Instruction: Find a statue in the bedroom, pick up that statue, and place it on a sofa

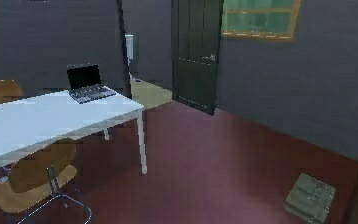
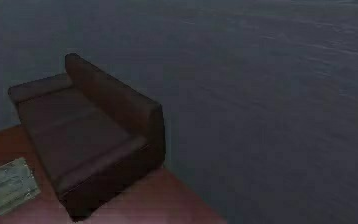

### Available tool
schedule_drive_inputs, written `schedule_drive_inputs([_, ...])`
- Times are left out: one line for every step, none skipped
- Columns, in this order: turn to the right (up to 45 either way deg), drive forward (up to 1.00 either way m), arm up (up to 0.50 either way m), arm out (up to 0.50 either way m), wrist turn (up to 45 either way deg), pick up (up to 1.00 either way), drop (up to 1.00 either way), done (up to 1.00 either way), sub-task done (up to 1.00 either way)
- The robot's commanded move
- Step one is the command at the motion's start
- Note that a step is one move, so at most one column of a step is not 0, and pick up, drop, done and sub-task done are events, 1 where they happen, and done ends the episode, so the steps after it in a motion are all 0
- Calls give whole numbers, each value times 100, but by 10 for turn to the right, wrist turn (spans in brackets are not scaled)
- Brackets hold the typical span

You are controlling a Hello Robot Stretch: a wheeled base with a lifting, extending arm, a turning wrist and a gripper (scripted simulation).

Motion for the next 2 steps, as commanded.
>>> schedule_drive_inputs([0, 100, 0, 0, 0, 0, 0, 0, 0])
schedule_drive_inputs([30, 0, 0, 0, 0, 0, 0, 0, 0])
